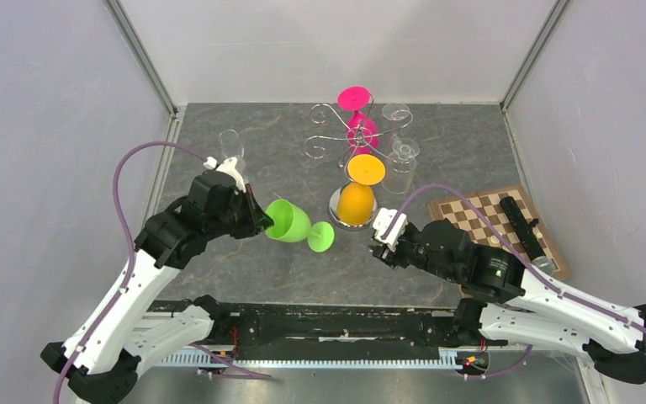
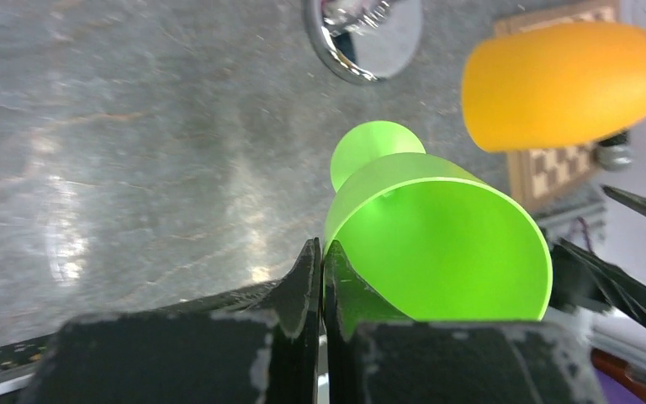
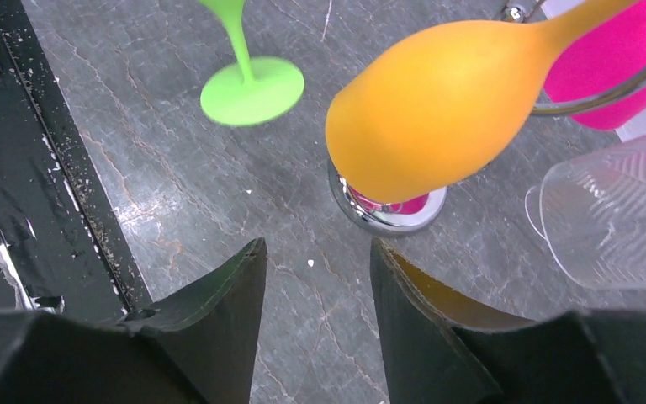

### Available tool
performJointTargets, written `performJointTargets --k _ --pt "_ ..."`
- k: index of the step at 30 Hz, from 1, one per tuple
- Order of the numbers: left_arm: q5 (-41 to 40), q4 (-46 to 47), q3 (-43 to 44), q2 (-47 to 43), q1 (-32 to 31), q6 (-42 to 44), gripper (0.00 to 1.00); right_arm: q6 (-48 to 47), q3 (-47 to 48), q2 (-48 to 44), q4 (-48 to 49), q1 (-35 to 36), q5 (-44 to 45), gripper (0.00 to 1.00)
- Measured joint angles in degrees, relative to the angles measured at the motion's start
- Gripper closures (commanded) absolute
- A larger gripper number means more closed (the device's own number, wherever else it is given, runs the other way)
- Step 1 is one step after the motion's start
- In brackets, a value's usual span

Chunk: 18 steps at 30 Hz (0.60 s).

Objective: Take the wine glass off the wine glass rack
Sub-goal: Place the wine glass at the center of the board.

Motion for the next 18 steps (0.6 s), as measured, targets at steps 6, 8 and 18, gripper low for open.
performJointTargets --k 6,8,18 --pt "-11.87 -6.19 6.86 5.60 0.00 4.55 0.98 1.18 0.00 -1.22 -2.29 0.00 1.42 0.45" --pt "-15.02 -7.23 8.52 7.32 0.00 5.66 0.98 1.55 0.00 -1.27 -3.37 0.00 1.66 0.44" --pt "-21.59 -7.76 12.94 18.29 4.17 10.49 0.98 6.47 1.81 -3.13 -8.15 0.00 3.37 0.37"
